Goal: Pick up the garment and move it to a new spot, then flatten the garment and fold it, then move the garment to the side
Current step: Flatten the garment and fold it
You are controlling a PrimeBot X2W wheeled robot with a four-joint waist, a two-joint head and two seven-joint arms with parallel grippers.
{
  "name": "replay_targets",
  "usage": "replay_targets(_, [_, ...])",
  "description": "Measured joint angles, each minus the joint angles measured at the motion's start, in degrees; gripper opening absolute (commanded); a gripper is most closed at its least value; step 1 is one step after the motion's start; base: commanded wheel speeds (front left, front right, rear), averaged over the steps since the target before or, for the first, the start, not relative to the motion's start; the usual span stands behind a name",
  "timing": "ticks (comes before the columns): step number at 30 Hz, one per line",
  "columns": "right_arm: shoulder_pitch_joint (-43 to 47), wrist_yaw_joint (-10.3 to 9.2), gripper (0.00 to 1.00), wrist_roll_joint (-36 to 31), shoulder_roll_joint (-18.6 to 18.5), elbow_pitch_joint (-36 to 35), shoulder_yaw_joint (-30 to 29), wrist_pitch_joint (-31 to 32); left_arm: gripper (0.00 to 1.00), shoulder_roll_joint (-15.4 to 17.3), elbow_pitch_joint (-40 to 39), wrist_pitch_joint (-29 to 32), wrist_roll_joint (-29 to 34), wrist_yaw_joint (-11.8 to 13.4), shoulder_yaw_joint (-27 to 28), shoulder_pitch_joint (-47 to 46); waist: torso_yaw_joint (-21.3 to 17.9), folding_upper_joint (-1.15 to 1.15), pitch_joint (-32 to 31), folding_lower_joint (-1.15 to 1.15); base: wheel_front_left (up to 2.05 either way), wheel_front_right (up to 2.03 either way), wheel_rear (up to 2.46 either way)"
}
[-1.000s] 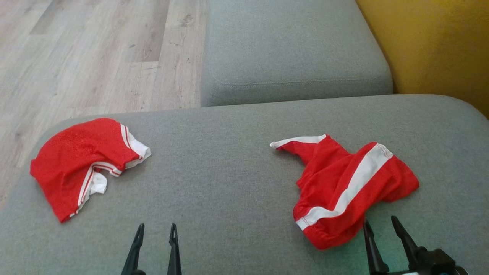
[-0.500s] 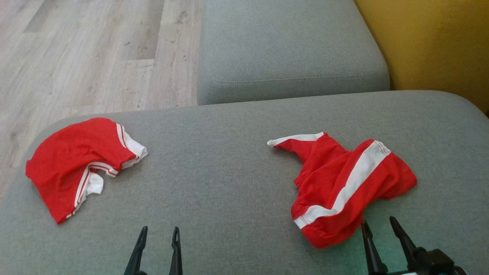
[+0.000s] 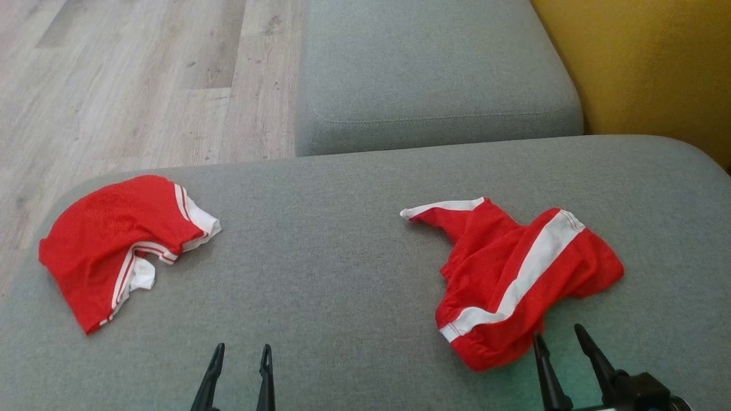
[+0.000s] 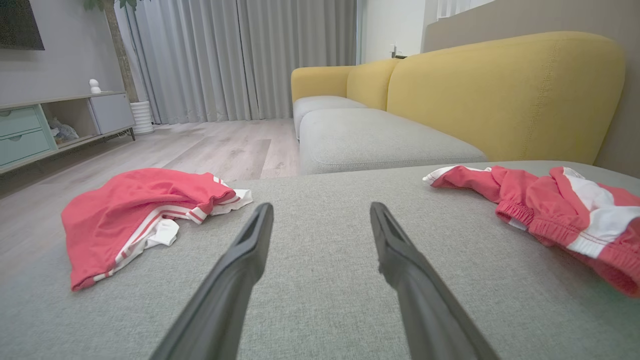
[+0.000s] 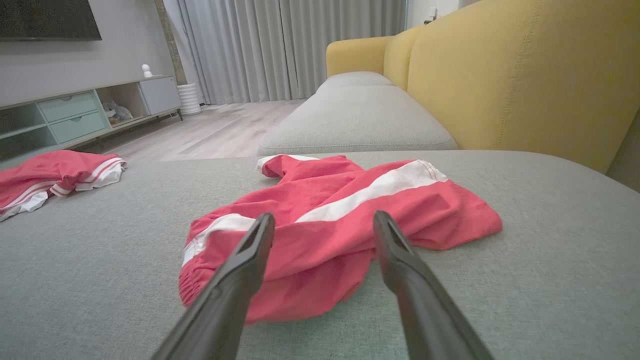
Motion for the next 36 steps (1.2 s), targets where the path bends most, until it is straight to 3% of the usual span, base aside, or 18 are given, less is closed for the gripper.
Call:
replay_targets(11, [0.0,0.00,1.00,-0.8,0.0,0.0,1.1,0.0,1.00,-0.1,0.7,0.0,-2.0,-0.2,-1.1,0.0,-0.9,0.00,-0.1,0.00,0.00,0.00,0.00])
replay_targets(17, [-0.3,0.00,1.00,-1.5,0.0,0.0,1.3,0.0,1.00,-0.1,3.0,0.0,-6.2,-4.0,-4.9,-0.3,-2.4,0.00,1.1,0.00,0.00,0.00,0.00])
replay_targets(21, [-1.3,0.00,1.00,-2.3,0.0,-0.1,1.6,0.0,1.00,-0.1,5.9,0.0,-14.3,-8.4,-9.4,-2.7,-3.9,0.00,2.5,0.00,0.00,0.00,0.00])
replay_targets(25, [-2.5,0.00,1.00,-2.8,0.0,-0.3,2.2,0.0,1.00,0.5,9.9,0.0,-29.0,-12.0,-14.7,-6.9,-5.7,0.00,4.1,0.00,0.00,0.00,0.00])
replay_targets(29, [-3.3,0.00,1.00,-3.3,0.0,-0.4,2.5,0.0,1.00,2.5,14.1,2.4,-45.5,-13.2,-20.8,-10.2,-7.6,0.00,5.7,0.00,0.00,0.00,0.00])
replay_targets(36, [-5.1,0.00,1.00,-4.4,0.0,-0.5,2.8,0.0,1.00,0.7,12.6,6.4,-61.1,-13.7,-32.7,-21.3,-11.1,0.00,8.2,0.01,0.00,0.00,0.00])
